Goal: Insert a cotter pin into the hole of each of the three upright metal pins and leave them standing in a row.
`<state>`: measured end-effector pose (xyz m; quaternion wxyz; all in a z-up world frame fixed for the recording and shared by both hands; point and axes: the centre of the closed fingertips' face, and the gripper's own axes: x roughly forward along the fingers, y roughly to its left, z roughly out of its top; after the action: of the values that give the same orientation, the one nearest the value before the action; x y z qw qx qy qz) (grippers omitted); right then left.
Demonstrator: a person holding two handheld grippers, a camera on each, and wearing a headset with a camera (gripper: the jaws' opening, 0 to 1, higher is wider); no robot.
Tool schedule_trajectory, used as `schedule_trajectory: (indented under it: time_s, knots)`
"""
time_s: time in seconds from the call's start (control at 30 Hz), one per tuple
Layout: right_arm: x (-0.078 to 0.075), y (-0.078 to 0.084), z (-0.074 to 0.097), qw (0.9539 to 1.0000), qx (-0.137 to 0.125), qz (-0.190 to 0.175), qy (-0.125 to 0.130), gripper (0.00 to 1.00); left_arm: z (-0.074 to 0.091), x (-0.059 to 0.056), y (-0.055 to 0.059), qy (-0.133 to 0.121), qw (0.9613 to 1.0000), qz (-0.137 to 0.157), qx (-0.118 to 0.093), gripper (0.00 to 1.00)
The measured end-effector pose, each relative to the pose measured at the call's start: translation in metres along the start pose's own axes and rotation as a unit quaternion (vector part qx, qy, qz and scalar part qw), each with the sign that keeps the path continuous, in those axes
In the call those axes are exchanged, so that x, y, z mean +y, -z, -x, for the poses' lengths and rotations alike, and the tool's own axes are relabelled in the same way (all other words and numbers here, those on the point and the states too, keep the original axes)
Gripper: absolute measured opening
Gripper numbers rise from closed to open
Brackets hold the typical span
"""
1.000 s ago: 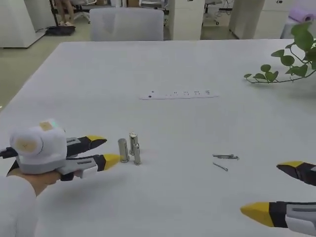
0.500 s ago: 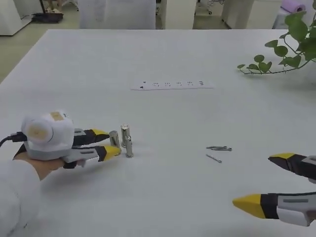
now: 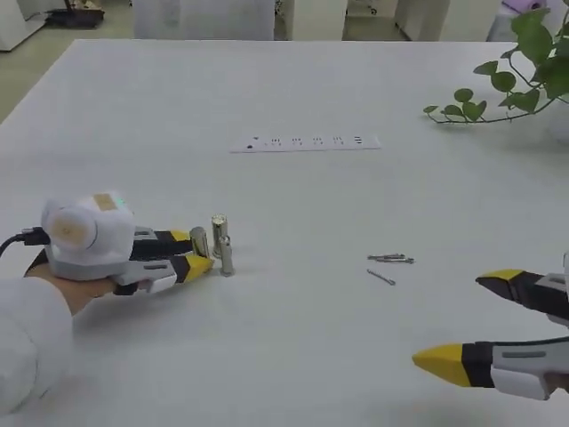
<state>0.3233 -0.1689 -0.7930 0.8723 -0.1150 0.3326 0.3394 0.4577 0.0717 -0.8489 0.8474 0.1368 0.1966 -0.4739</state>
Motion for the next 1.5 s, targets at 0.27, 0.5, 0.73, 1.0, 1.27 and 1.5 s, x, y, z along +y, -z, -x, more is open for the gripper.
schedule_trajectory:
  time_s: [0.27, 0.5, 0.73, 1.0, 1.27, 1.5]
  knots:
    - [0.0, 0.002, -0.001, 1.0, 0.002, -0.001, 0.0, 0.84, -0.001, 0.001, 0.0, 0.0, 0.9999, 0.013, -0.003, 0.11]
    - [-0.002, 0.001, -0.002, 1.0, 0.002, 0.0, 0.0, 0.84, 0.0, -0.001, 0.001, -0.003, 0.9998, 0.019, -0.006, 0.1]
    - [0.0, 0.0, -0.004, 1.0, -0.001, 0.001, -0.003, 0.84, 0.01, -0.009, 0.006, -0.007, 1.0, 0.007, 0.001, 0.1]
    - [0.006, -0.003, -0.006, 0.9999, -0.007, 0.004, -0.008, 0.84, 0.023, -0.029, 0.003, 0.002, 0.9998, 0.018, -0.002, 0.1]
    - [0.01, -0.007, -0.004, 0.9998, -0.018, 0.006, -0.011, 0.84, 0.029, -0.053, -0.006, 0.003, 0.9997, 0.024, -0.01, 0.1]
    - [0.013, -0.008, -0.002, 0.9995, -0.026, 0.007, -0.015, 0.84, 0.03, -0.073, -0.013, 0.009, 0.9995, 0.028, -0.01, 0.1]
